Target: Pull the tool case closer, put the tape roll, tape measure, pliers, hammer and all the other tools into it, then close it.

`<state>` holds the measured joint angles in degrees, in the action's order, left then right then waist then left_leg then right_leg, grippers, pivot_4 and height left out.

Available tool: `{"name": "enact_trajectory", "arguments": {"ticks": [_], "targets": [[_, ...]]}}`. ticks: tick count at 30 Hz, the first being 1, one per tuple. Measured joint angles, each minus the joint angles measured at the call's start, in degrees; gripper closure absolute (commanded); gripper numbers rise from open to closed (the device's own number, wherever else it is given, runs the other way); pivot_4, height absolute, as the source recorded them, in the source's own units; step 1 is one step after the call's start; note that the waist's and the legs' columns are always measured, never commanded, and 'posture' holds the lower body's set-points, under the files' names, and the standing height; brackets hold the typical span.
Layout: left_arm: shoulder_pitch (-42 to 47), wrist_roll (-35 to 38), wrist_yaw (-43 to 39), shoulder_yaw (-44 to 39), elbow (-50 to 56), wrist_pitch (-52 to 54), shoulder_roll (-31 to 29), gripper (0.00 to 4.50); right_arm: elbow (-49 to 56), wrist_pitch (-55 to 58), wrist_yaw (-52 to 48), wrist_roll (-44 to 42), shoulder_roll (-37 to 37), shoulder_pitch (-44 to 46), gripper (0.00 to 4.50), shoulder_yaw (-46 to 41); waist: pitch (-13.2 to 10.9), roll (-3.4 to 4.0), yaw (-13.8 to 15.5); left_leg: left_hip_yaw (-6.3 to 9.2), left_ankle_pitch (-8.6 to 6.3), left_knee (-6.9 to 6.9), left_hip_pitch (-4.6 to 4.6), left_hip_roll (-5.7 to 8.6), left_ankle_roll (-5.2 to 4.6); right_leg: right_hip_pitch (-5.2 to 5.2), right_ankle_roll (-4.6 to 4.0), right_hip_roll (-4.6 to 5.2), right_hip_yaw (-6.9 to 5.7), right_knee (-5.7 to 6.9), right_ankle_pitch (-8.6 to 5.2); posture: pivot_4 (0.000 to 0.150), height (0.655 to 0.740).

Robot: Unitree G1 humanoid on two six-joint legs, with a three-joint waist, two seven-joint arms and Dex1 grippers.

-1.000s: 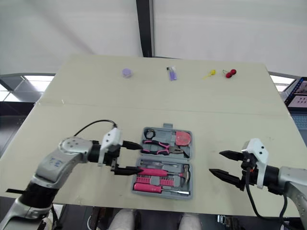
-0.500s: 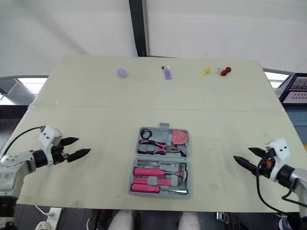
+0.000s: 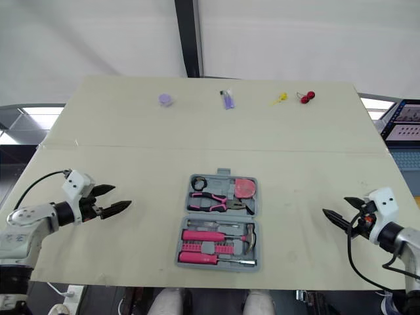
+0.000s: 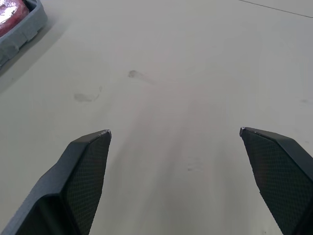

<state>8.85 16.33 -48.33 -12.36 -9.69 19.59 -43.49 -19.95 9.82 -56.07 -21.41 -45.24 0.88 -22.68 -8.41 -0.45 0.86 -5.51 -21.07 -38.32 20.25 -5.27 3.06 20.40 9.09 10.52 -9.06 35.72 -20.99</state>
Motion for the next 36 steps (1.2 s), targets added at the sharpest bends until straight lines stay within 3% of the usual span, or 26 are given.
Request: {"name": "enact_trajectory", "arguments": {"ticks": [2,4,5,14,20,24,25,36], "targets": [[0.1,-0.2,0.1,0.3,0.0,0.2,0.0,0.09,-0.4,0.0,0.0,0.0,0.0,0.0,0.00,0.0,0.0,0.00,0.0,-0.38,0.00,-0.27,-0.10,-0.07,0.01,0.26,0.00,-0.01,0.08,0.16,0.00,0.150,0.7400],[0.0,-0.4,0.2,0.7,0.0,0.4,0.1,0.09,-0.5,-0.5,0.0,0.0,0.0,0.3,0.00,0.0,0.0,-0.24,1.0,-3.49,-0.19,-0.37,-0.67,-0.86,0.18,1.73,-0.39,-0.13,1.19,1.03,0.01,0.150,0.7400],[0.2,-0.5,0.2,1.2,0.1,0.5,0.3,0.09,-0.6,-1.0,0.0,0.0,0.0,0.1,0.00,0.0,0.0,-0.38,1.2,-3.89,-0.25,0.08,-0.89,-0.77,0.12,1.92,-0.40,-0.12,1.57,1.14,0.01,0.150,0.7400],[1.7,-0.5,0.7,2.3,2.1,1.4,1.6,0.09,-0.4,-1.0,-0.2,0.0,0.2,-0.1,0.00,0.0,0.1,-0.22,-2.2,-3.57,-0.25,0.29,-1.06,-0.67,0.11,1.81,-0.38,-0.13,1.42,1.10,0.02,0.150,0.7400],[1.0,-0.5,0.8,2.3,2.8,1.9,1.9,0.09,-0.2,-1.0,-1.9,-0.2,0.2,-0.1,0.00,0.0,0.1,-0.22,-2.4,-3.41,-0.26,0.35,-0.96,-0.66,0.10,1.71,-0.38,-0.09,1.37,1.10,0.02,0.150,0.7400],[0.9,-0.5,0.9,2.4,4.2,2.5,2.2,0.09,-0.2,-1.0,-2.1,-0.2,0.2,0.0,0.00,0.1,0.0,0.25,-3.1,-0.17,-0.26,0.54,-0.29,-0.18,0.07,-0.49,-0.34,0.23,-1.01,-0.11,0.04,0.150,0.7400],[1.0,-0.5,1.0,2.4,4.4,2.5,2.2,0.09,0.0,-0.9,-2.1,-0.2,0.2,0.2,0.00,0.2,-0.1,0.30,-3.1,0.00,-0.25,0.19,-0.59,-0.25,0.12,-0.37,-0.34,0.13,-1.00,0.18,0.04,0.150,0.7400],[1.0,-0.5,1.3,2.5,4.4,3.0,2.4,0.09,0.4,-0.9,-1.8,-0.1,0.2,0.8,0.00,0.3,-0.1,0.24,-1.0,-0.27,-0.26,0.06,-0.51,-0.20,0.13,-0.19,-0.34,0.10,-0.79,0.10,0.04,0.150,0.7400]]}}
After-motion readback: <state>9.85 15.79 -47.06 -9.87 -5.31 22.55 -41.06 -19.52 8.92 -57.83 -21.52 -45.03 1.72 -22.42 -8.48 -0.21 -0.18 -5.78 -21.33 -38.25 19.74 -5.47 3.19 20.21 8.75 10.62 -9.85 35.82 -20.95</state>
